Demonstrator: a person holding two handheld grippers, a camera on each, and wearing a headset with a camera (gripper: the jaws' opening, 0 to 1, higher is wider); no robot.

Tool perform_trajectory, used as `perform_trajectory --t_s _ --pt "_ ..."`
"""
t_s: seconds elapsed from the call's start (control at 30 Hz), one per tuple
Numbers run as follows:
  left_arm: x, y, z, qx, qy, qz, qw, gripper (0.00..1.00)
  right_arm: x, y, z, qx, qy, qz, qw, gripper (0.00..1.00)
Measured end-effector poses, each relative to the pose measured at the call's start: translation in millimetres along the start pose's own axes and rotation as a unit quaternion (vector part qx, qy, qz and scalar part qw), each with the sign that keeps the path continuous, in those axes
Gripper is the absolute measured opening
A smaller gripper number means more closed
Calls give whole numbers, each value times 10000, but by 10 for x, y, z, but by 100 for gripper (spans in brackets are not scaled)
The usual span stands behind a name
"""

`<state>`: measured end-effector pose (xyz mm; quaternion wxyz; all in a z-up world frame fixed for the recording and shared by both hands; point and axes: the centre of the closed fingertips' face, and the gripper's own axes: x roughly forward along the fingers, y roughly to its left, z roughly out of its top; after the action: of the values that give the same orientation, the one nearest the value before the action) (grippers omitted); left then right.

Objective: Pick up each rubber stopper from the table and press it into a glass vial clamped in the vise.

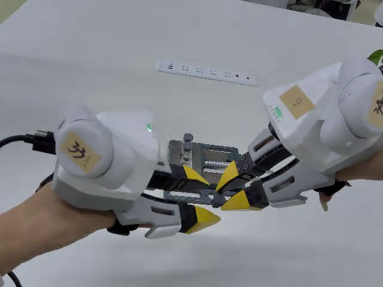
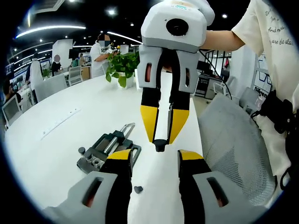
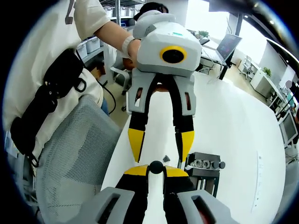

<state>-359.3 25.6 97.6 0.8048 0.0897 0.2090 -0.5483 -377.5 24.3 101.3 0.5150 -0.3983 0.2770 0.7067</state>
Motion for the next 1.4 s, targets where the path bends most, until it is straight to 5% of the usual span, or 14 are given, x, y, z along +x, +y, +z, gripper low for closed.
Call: perform_trajectory --t_s 0.23,0.5,0.63,0.8,1.1,1.4 --pt "-35 177 -99 -277 7 376 9989 65 9 -19 -53 47 48 8 10000 6" --pt "-102 316 -225 -504 -2 735 9960 83 25 -27 -80 65 58 37 10000 6" --pt "-159 416 -305 -742 8 1043 9918 98 43 -44 -110 66 89 55 9999 6" --pt "-246 499 -334 -973 -162 1173 9882 99 53 -64 -134 64 122 74 9999 6" --pt "-369 575 -443 -1078 -171 1382 9844 99 96 -152 -190 89 215 136 9996 6" --pt "-481 631 -536 -1262 -234 1591 9789 99 157 -388 -270 -35 422 133 9990 6"
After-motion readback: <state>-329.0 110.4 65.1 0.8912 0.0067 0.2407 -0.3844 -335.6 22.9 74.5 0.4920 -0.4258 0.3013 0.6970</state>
